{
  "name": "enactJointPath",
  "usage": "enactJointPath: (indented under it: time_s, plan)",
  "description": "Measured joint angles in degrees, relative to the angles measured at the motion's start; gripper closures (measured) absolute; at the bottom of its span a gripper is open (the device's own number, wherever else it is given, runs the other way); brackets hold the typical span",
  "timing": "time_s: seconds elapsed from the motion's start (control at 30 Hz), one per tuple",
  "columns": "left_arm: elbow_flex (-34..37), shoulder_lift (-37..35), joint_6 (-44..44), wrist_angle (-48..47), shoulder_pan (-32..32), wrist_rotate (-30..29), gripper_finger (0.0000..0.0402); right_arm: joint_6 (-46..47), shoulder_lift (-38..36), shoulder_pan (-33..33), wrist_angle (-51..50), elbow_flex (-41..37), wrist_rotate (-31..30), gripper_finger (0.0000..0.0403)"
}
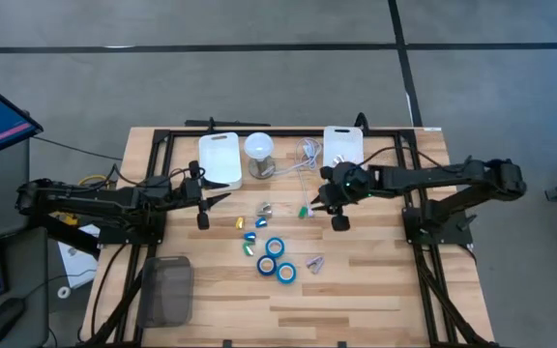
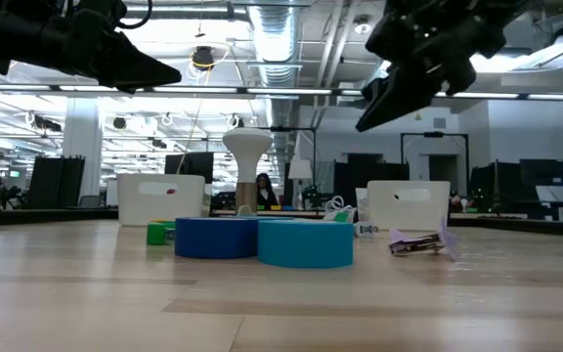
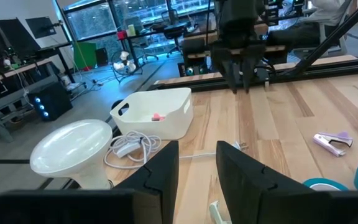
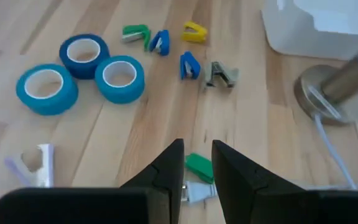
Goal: Pick and place Stapler, Stapler remover, tape
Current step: Put the top green stapler into the left white bin
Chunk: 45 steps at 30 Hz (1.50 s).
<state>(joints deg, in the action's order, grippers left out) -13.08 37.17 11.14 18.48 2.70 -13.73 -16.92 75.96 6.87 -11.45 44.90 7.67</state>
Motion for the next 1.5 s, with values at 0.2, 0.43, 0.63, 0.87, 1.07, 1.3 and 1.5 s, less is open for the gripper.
enactJointPath:
  time_s: [0.2, 0.43, 0.63, 0.87, 1.07, 1.3, 1.5]
  plan:
    - [0.0, 0.0, -5.3, 0.71, -0.02, 0.01, 0.0302, 1.74, -0.19, 0.05, -1.61, 2.68, -3.3, 0.0337]
    - [0.0, 0.02, -5.44, 0.68, -0.07, 0.01, 0.0302, 1.82, -3.13, -0.02, -1.82, 2.72, -3.27, 0.0359]
    - [0.0, 0.02, -5.44, 0.68, -0.07, 0.04, 0.0302, -2.21, -1.22, -1.3, -1.91, 2.7, -3.19, 0.0367]
    - [-0.01, 0.02, -5.44, 0.66, -0.07, 0.05, 0.0302, -7.46, 3.46, -2.34, 5.39, 2.72, -6.16, 0.0372]
    - [0.0, 0.02, -5.44, 0.54, -0.07, 0.04, 0.0302, -6.76, 5.16, -1.72, 10.98, 2.71, -6.5, 0.0392]
    - [0.0, 0.17, -5.72, 0.54, -0.07, 0.88, 0.0302, -5.05, 5.74, -0.54, 12.41, 2.73, -6.63, 0.0401]
    - [-0.04, 2.36, -11.61, 2.73, -0.07, 1.7, 0.0302, -2.55, 4.35, -0.47, 8.44, 2.7, -14.02, 0.0402]
